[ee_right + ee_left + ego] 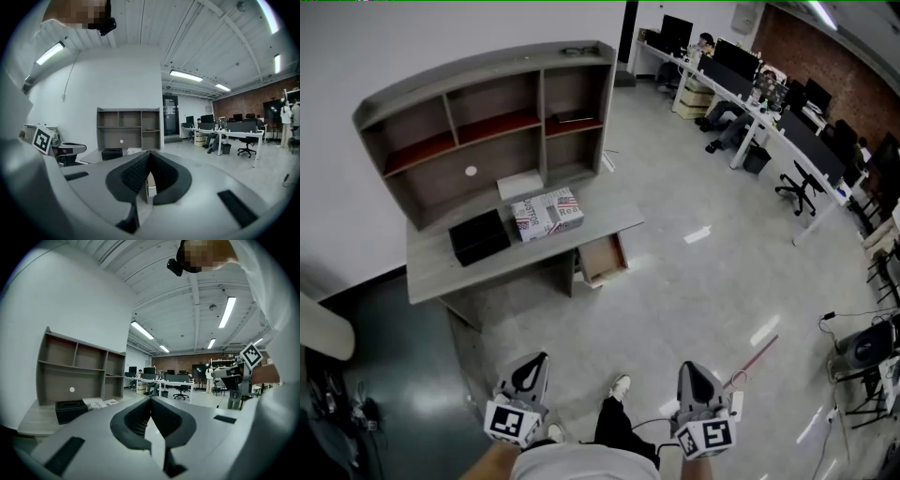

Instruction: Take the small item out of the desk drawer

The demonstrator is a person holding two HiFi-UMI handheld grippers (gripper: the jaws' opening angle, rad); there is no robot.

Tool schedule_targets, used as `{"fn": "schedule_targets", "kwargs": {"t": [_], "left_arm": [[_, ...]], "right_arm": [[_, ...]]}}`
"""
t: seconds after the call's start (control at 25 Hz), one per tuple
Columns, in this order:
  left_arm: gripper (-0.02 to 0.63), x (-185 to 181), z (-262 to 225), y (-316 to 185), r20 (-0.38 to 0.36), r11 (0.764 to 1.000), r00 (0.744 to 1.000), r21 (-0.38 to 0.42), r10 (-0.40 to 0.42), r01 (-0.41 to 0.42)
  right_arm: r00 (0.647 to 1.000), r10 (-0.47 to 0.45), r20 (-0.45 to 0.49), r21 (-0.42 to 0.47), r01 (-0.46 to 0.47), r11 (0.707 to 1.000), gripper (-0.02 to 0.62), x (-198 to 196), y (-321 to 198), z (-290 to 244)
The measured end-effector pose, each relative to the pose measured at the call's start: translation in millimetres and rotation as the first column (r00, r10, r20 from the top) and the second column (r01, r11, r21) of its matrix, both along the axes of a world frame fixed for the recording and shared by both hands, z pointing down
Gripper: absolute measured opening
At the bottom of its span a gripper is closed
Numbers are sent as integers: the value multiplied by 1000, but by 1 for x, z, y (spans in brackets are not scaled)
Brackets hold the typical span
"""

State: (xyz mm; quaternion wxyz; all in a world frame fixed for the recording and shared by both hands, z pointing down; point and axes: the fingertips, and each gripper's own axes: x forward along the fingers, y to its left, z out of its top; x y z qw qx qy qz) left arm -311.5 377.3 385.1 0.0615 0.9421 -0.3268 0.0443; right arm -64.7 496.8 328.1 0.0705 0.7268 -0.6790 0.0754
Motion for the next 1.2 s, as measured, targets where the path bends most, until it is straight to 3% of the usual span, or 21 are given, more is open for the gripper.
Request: {"fn": "schedule_targets", "kwargs": {"t": [0.32, 0.52, 0.88, 1.2], "left_arm": [[18, 119, -29, -73, 7, 997, 998, 35, -68, 68], [18, 163, -38, -101, 24, 990, 991, 50, -130, 129], [18, 191, -29, -141, 75, 983, 981, 44, -180, 177], [18, 213, -4, -190, 64, 990, 988, 23, -139, 138]], "right_arm": [[996, -83, 14, 33, 83, 996, 22, 125, -91, -19], [988, -152, 22, 45, 151, 987, 23, 177, -140, -20], [971, -231, 59, 30, 230, 973, 23, 194, -192, -9], [982, -183, 38, 1, 183, 983, 23, 205, -224, -7]]}}
